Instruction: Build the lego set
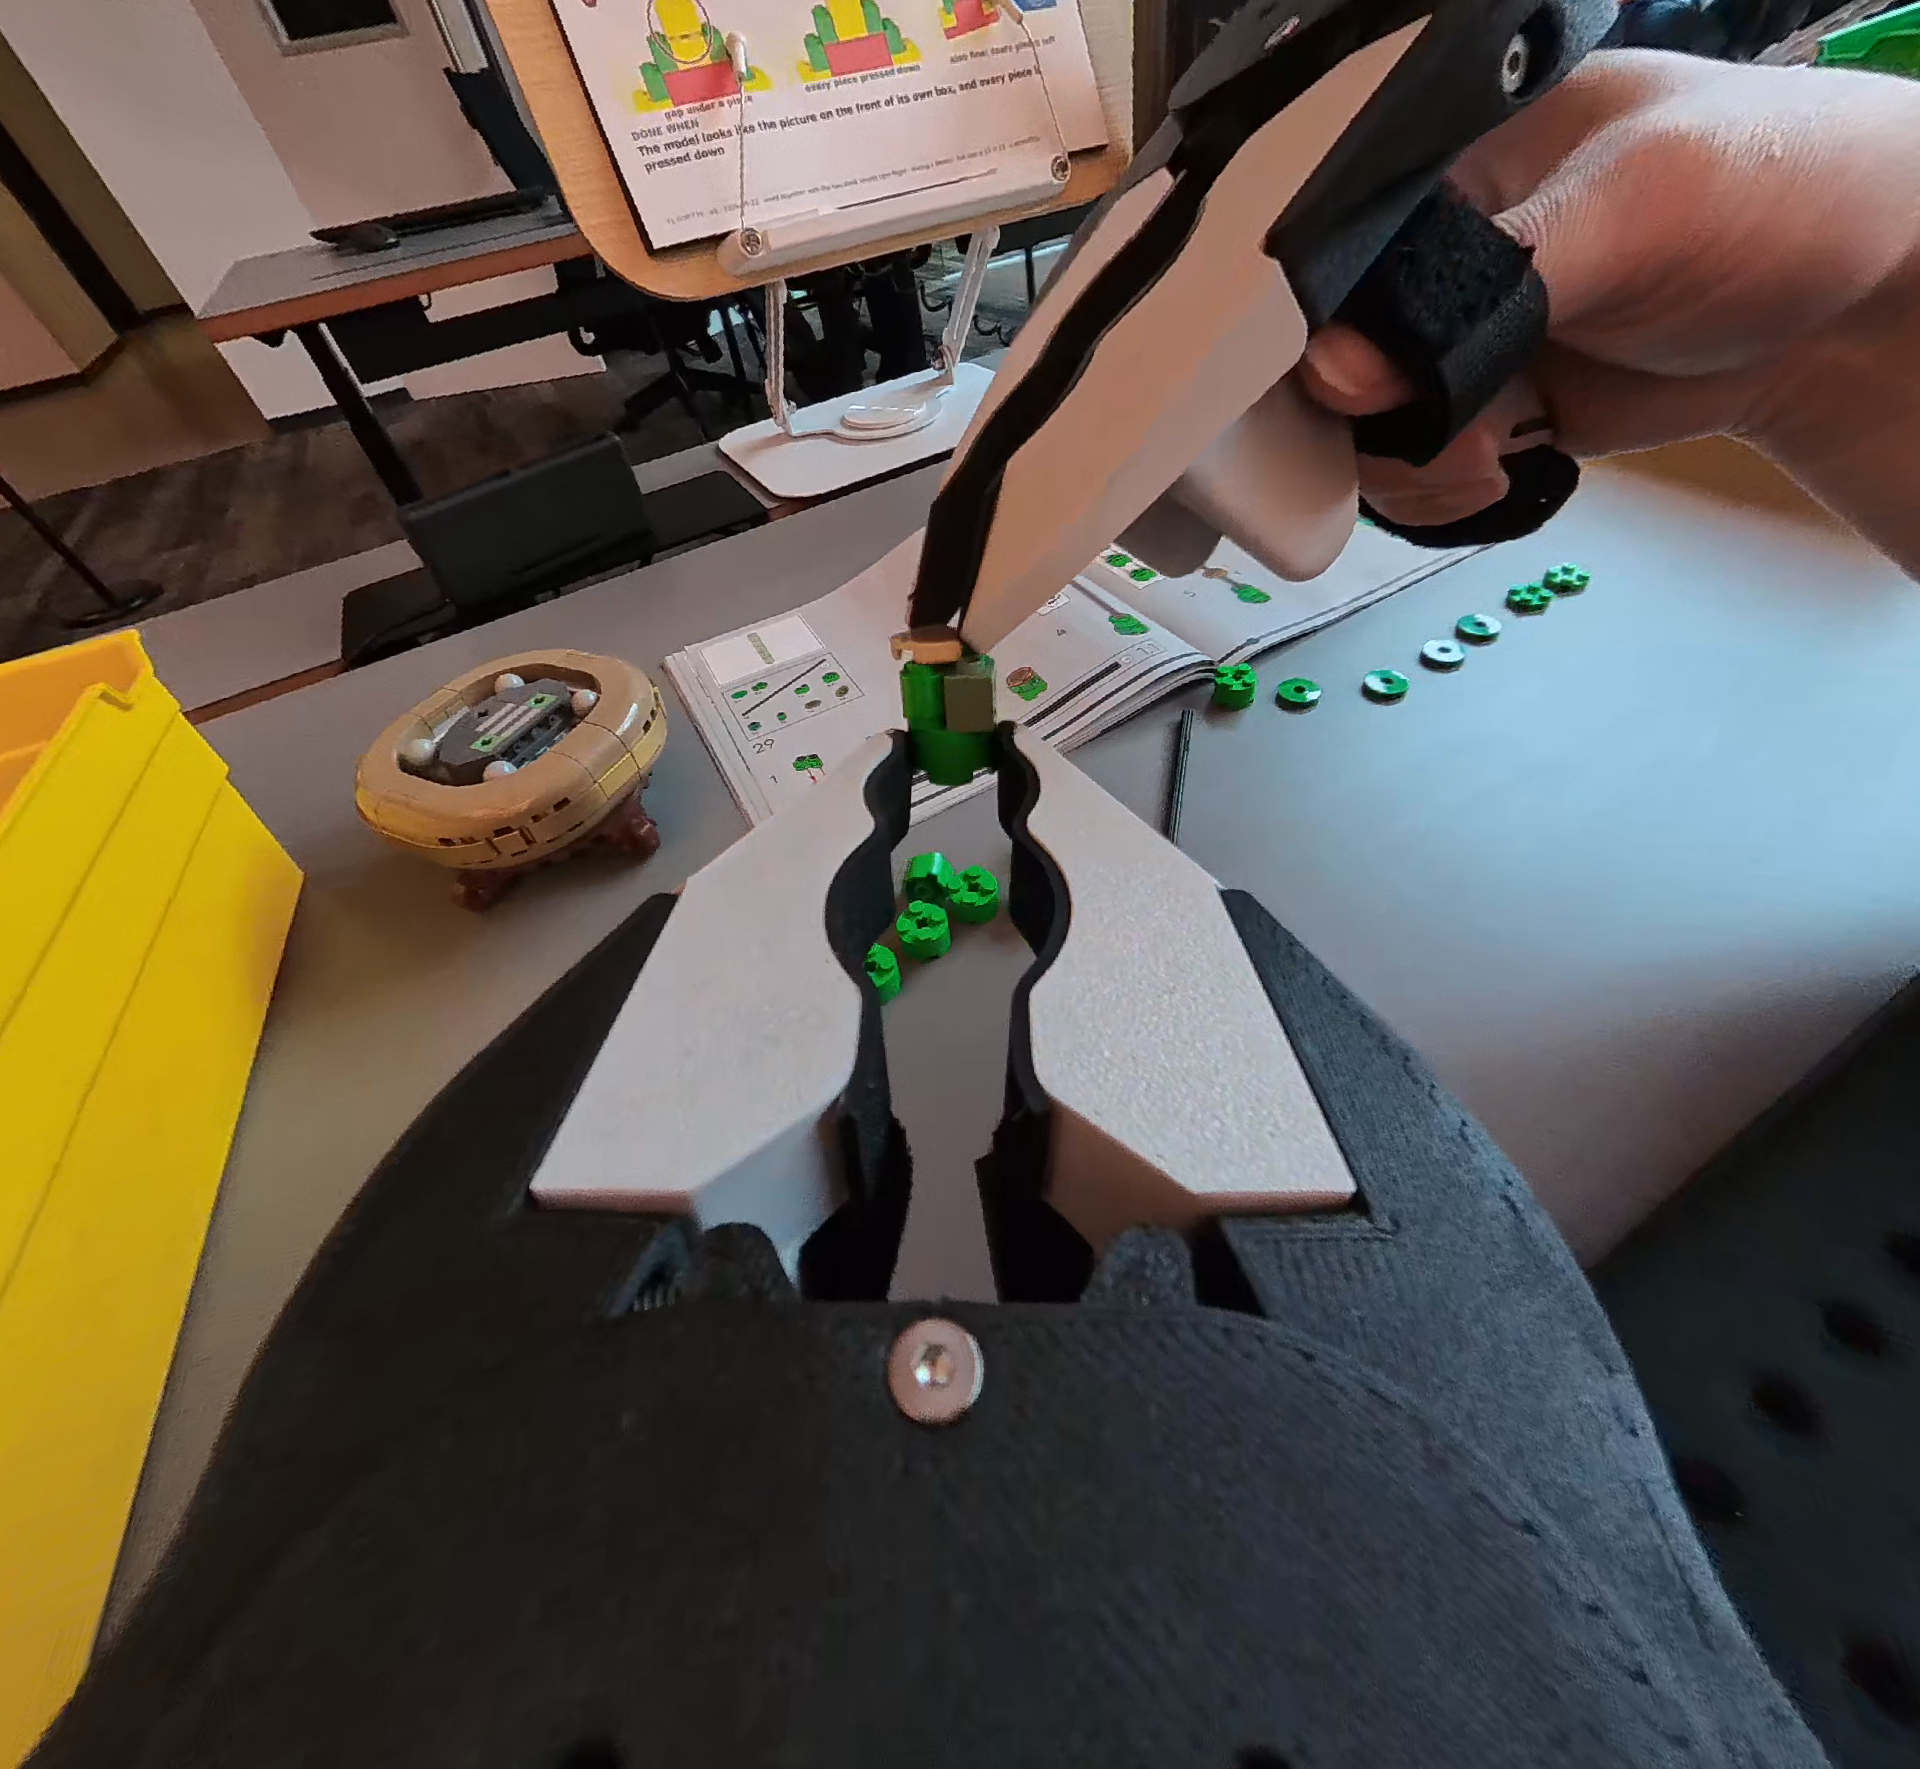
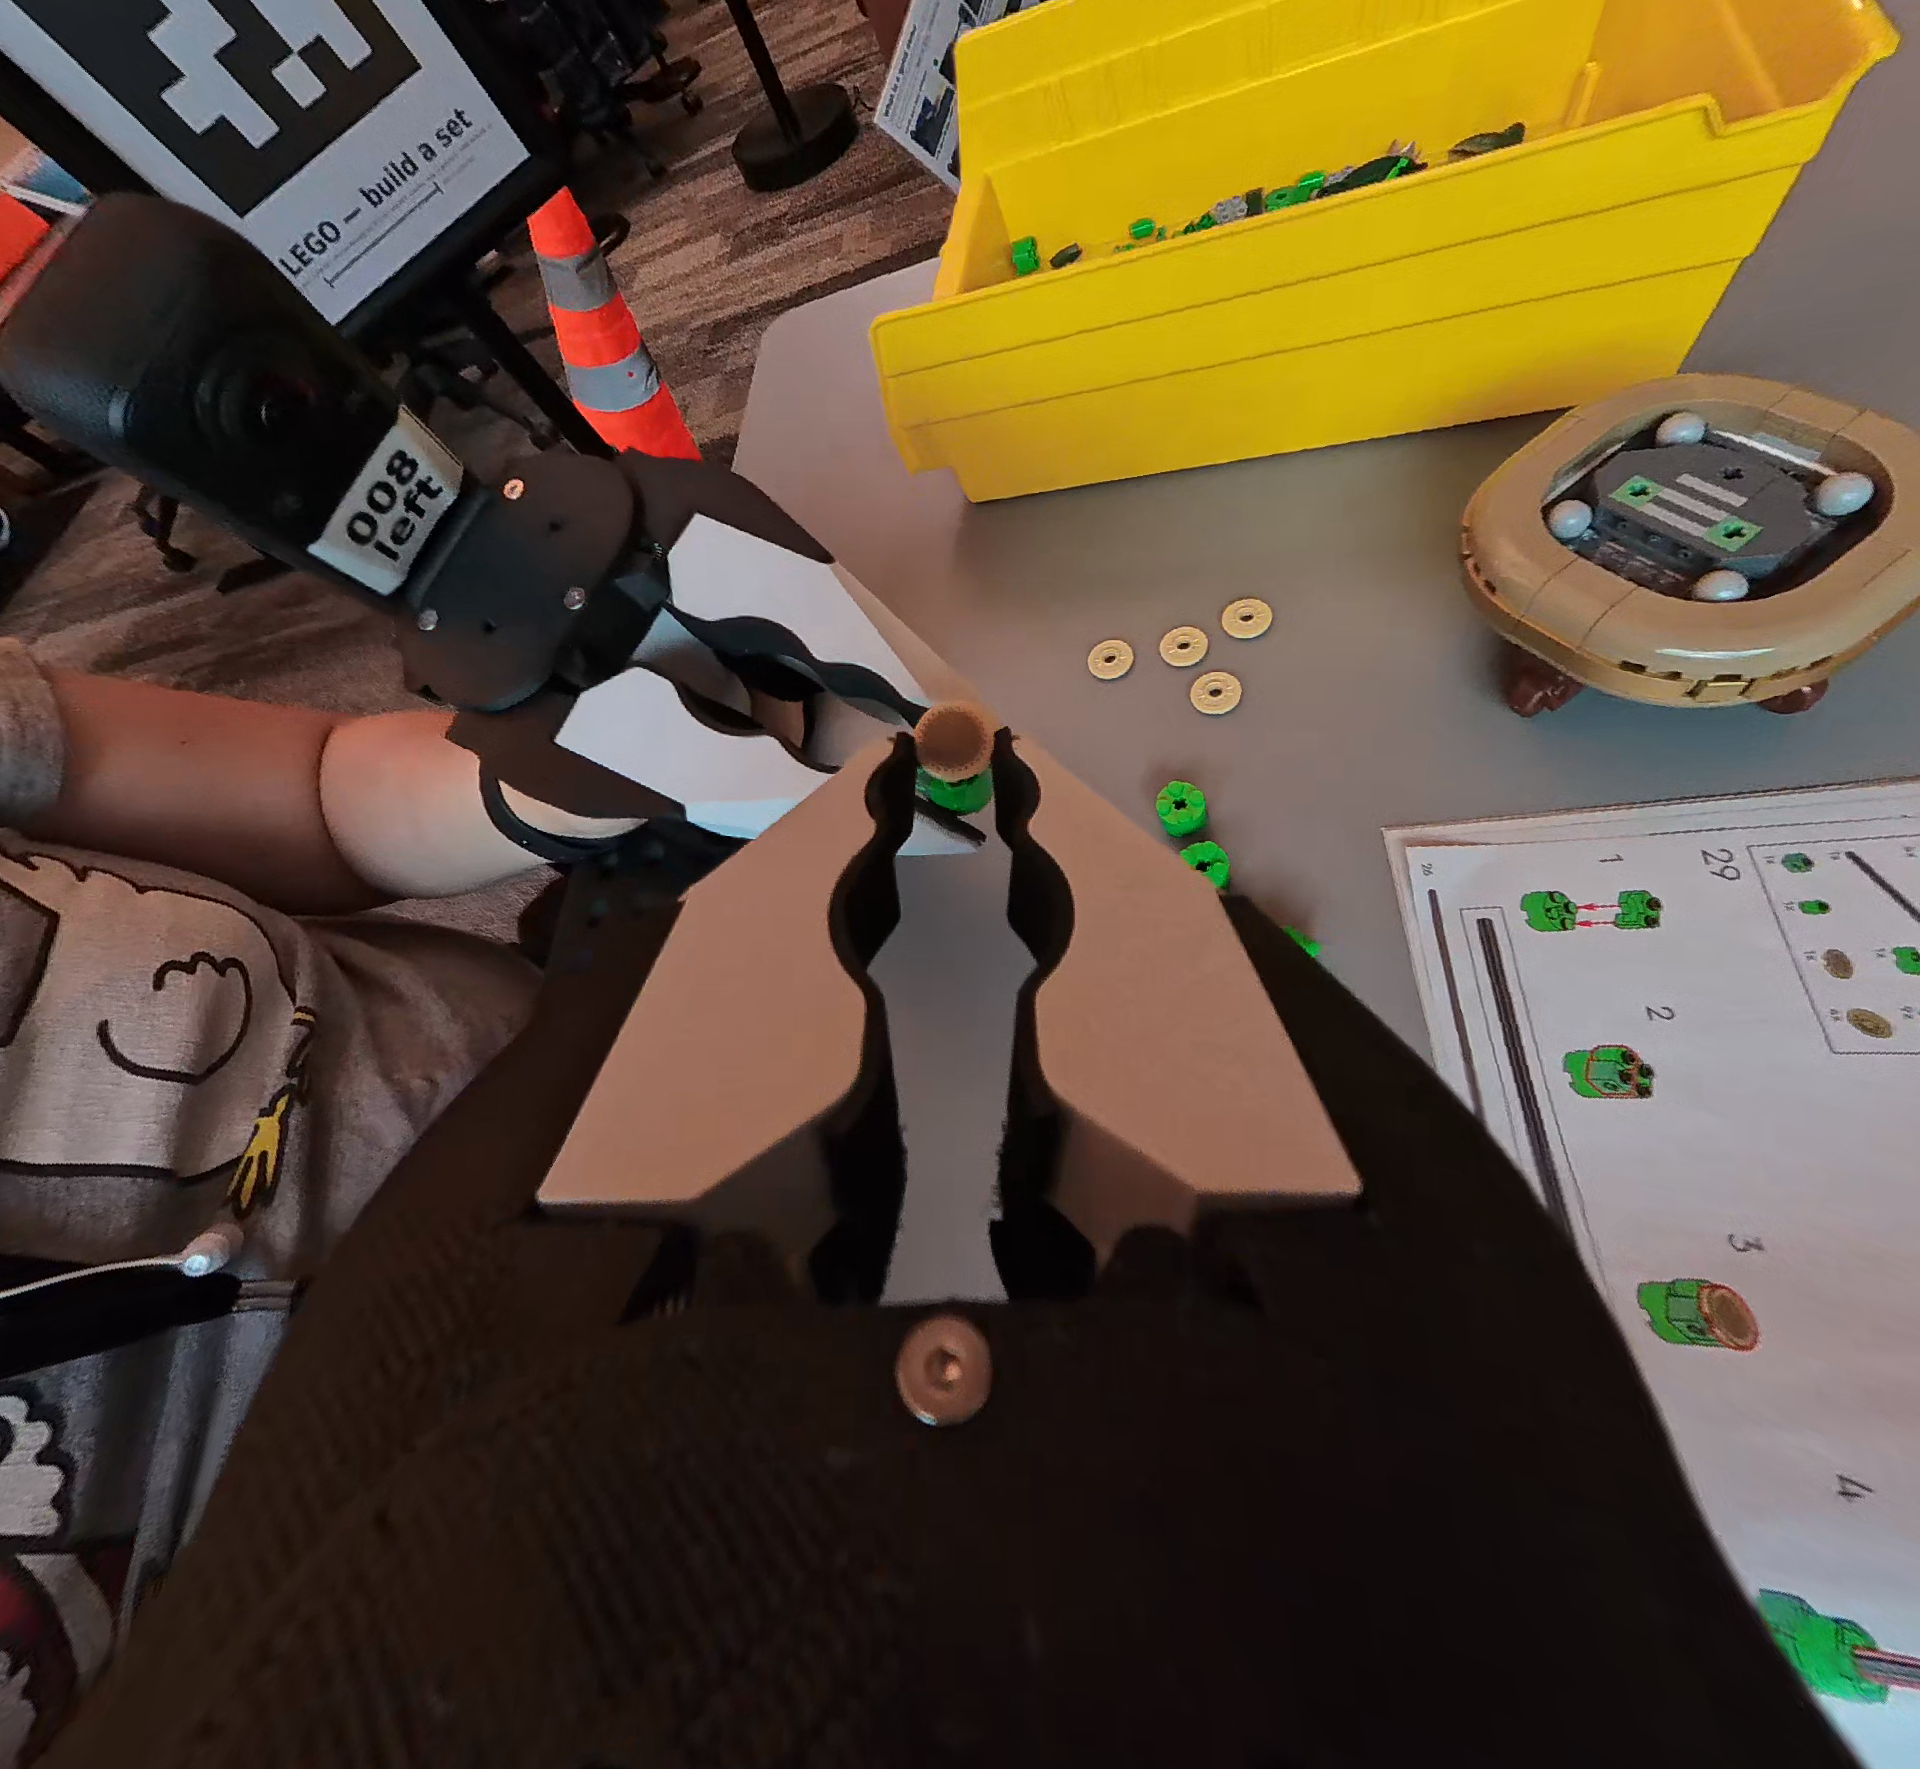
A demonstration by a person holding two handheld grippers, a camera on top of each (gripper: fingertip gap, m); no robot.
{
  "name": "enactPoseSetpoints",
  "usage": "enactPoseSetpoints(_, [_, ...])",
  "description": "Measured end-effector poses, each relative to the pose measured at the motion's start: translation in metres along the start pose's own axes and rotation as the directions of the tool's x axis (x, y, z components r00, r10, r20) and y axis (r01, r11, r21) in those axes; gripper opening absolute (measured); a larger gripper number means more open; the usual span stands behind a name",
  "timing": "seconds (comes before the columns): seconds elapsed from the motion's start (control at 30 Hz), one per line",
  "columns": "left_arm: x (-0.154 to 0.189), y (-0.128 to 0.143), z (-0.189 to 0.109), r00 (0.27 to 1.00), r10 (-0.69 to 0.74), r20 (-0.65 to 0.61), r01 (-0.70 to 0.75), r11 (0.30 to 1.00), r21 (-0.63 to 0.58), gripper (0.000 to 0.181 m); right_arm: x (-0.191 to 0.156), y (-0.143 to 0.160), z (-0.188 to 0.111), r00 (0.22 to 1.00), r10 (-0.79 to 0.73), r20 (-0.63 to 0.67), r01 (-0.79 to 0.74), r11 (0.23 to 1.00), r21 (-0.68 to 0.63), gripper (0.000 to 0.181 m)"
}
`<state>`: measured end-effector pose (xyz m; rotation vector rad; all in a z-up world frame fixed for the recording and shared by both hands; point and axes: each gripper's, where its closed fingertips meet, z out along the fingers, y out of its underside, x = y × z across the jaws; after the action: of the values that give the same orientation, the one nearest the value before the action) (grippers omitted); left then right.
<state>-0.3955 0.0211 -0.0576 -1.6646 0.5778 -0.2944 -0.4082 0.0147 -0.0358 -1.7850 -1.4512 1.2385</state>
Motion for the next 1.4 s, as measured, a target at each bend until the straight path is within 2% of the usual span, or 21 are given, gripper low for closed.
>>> enactPoseSetpoints(0.3, [-0.0015,0.0022,0.0009,1.0,0.022,0.022,-0.022,1.0,-0.015,0.014,0.0004,0.0023,0.0003,0.993,-0.094,-0.071,0.09,0.995,-0.046,0.014])
enactPoseSetpoints(0.7, [-0.0009,0.0023,0.0017,0.994,0.091,0.058,-0.09,0.996,-0.026,0.014,0.0006,0.0037,-0.0011,0.985,-0.14,-0.105,0.132,0.988,-0.077,0.014])
enactPoseSetpoints(1.4, [0.0004,0.0023,0.001,0.97,0.207,0.129,-0.2,0.978,-0.065,0.014,-0.003,0.0074,-0.002,0.978,-0.143,-0.155,0.121,0.983,-0.141,0.014])
